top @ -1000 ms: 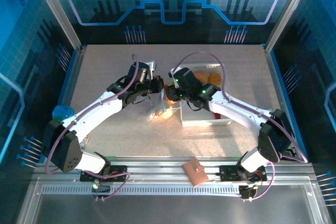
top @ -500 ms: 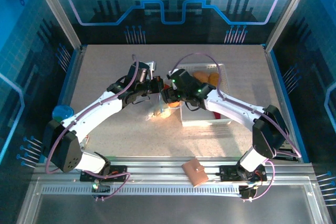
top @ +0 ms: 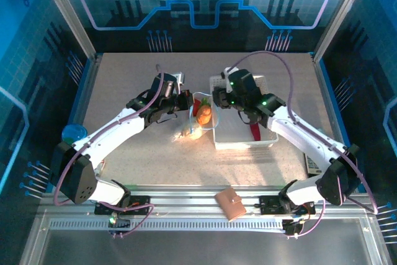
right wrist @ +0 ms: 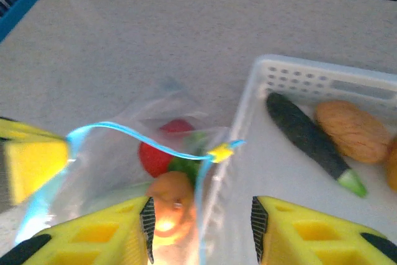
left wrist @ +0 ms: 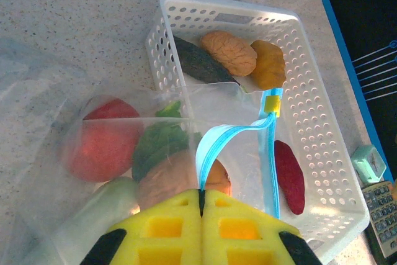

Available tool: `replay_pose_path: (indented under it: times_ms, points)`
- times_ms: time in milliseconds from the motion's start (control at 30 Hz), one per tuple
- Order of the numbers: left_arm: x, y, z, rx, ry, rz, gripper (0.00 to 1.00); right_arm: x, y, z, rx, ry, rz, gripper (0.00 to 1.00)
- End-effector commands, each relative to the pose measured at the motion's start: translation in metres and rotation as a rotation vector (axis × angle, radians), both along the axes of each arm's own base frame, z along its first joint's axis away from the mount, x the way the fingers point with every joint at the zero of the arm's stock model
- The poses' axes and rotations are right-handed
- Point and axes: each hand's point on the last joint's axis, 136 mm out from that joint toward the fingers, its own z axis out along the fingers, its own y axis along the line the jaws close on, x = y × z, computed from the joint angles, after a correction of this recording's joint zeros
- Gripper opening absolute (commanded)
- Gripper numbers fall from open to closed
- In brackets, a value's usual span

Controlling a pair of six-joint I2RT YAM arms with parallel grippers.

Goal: Place the food in the zip-top bag and seal the zipper

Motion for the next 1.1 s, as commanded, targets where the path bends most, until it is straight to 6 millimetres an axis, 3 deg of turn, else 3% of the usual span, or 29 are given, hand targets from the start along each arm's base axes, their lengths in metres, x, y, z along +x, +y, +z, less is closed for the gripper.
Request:
replay_pose_path:
  times_ms: [0,200,467,633,733,833,1067]
  points:
    - [0.000,0.001,0.021,-0.021,-0.039,-0.008,0.01,-0.017,-0.014,-0.044,-0.065,0.141,0.011,0.46]
    - [0.001,0.001,0.022,-0.022,-0.041,-0.006,0.01,-0.036,0.003,-0.077,-0.019,0.278,0.084,0.46]
    - [0.000,0.001,0.022,-0.021,-0.037,-0.007,0.01,-0.036,0.010,-0.098,-0.007,0.327,0.085,0.44]
    - [0.000,0.001,0.020,-0.019,-0.037,-0.006,0.01,-0.034,0.019,-0.109,0.015,0.362,0.100,0.36]
    - [0.000,0.002,0.020,-0.018,-0.035,-0.005,0.01,-0.034,0.025,-0.112,0.030,0.380,0.112,0.25]
    - [-0.001,0.003,0.022,-0.009,-0.038,-0.009,0.01,-0.031,0.027,-0.105,0.044,0.366,0.113,0.06]
    - [-0.010,0.016,0.048,0.045,-0.087,0.001,0.00,-0.015,0.042,-0.038,0.064,0.245,0.192,0.01]
